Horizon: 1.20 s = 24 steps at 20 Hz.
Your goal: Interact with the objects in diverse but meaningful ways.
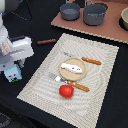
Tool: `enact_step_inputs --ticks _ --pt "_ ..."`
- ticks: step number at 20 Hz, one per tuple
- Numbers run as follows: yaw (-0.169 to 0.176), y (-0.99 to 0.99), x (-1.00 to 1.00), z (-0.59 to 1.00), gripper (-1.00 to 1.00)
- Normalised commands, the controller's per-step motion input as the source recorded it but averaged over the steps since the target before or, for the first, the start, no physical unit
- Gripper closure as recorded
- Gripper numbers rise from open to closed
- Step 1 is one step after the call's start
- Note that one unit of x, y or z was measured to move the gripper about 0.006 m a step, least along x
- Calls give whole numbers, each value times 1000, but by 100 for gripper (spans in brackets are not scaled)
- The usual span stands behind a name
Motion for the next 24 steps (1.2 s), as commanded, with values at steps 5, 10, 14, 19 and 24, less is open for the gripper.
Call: enact_step_inputs --ticks 5,10,14,19,24 --pt "-4 103 0 -161 -100" --pt "0 65 0 -175 100" --pt "0 86 -1 -174 100" --pt "0 91 -11 -167 100" --pt "45 510 -18 594 100"
